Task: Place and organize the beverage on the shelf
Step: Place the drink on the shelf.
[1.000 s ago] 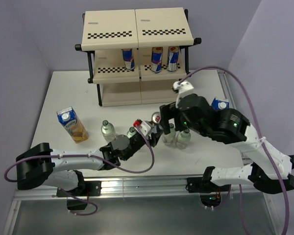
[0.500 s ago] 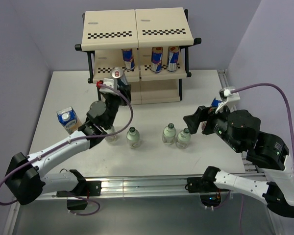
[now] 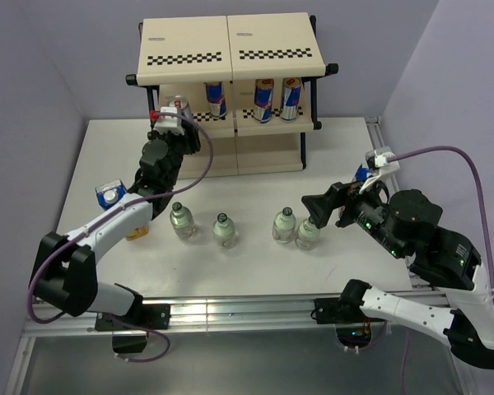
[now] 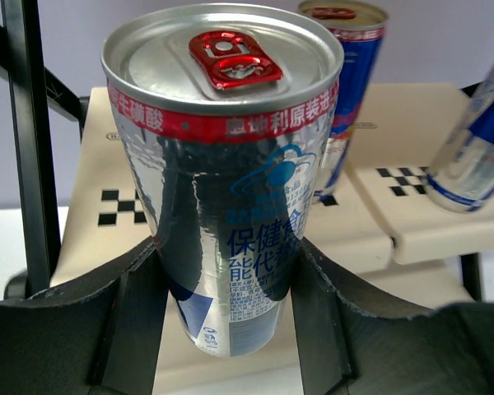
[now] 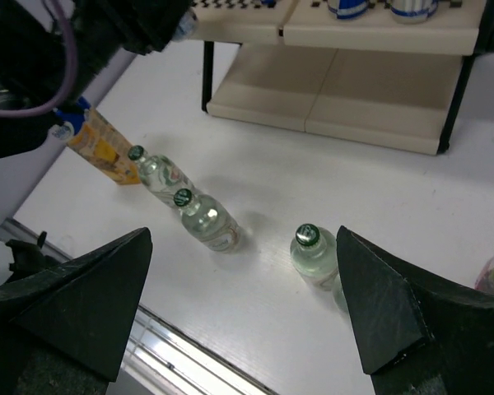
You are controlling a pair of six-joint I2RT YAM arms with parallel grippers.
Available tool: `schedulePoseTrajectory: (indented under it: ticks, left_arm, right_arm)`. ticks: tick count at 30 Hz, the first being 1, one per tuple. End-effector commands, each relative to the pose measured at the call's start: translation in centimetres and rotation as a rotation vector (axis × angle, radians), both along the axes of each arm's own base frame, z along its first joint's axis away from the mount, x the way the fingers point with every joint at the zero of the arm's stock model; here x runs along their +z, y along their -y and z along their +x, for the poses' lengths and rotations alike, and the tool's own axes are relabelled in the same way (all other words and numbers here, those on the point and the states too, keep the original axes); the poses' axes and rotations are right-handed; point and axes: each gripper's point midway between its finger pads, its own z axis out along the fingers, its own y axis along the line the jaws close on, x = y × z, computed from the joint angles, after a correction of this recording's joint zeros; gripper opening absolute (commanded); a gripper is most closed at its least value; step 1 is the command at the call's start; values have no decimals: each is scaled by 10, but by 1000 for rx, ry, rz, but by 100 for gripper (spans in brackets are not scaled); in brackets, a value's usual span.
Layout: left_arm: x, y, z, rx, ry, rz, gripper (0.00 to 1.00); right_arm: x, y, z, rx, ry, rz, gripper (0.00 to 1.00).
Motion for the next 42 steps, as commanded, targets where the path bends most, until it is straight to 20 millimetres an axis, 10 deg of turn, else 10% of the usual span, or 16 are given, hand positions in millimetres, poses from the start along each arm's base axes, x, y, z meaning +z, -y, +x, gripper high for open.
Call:
schedulePoseTrajectory:
  ticks: [1,31,42]
  left_arm:
    - [71,3,7,-28,213,-38,0]
    - [37,-24,89,83,179,61,1]
    - [23,-26,87,91,148,83,58]
  right_arm:
    - [24,-5,-2,42,89,61,100]
    - [16,-33,-9,178,91,81,100]
    - [16,-36,-8,188,91,77,100]
